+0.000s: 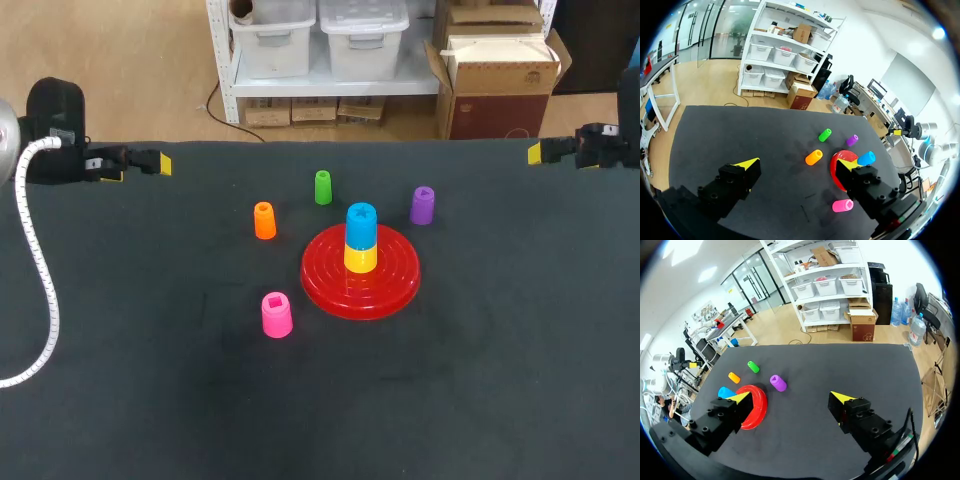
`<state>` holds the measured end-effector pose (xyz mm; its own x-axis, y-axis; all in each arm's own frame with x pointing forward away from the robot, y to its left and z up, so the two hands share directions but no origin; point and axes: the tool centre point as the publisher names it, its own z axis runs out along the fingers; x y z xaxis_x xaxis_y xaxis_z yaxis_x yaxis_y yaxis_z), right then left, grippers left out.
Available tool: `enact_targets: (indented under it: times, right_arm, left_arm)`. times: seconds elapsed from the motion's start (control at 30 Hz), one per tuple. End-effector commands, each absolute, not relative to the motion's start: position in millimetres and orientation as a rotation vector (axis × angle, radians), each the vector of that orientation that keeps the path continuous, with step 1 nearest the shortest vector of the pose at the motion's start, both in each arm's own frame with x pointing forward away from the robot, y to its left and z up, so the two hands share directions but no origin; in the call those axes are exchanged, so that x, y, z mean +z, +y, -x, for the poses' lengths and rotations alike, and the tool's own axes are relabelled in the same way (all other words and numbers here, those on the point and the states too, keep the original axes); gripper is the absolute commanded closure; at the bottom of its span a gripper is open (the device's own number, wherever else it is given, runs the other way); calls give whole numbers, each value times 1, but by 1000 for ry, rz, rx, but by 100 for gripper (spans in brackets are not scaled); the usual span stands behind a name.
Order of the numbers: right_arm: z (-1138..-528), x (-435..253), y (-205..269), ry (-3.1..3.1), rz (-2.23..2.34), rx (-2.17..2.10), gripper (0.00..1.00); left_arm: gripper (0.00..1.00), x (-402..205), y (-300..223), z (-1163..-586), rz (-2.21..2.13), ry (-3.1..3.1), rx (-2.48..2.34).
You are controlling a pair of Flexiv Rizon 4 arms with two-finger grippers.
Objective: Pick up and stack the cylinders on the red base in this order: pink,purple,orange,green
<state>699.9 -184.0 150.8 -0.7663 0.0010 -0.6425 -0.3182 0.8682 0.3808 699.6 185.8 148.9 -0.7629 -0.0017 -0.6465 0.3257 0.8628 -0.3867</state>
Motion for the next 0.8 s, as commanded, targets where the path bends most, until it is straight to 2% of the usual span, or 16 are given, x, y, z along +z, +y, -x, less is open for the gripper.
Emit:
enact_targets:
  times: [0.03, 0.3, 0.53, 0.8]
  right_arm:
    - [-700, 150, -184, 2374, 229, 633, 0]
    - [-700, 150, -184, 2374, 229, 633, 0]
    - [-700, 150, -184, 2374, 229, 633, 0]
    - [-700, 150, -184, 2374, 229, 633, 0]
  left_arm:
    - [0, 151, 185, -700, -231, 2375, -635]
    - [0, 152, 184, -699, -282, 2334, -644]
    - [0, 158, 181, -686, -803, 2034, -922]
    - [0, 151, 183, -657, -1476, 1586, -1031]
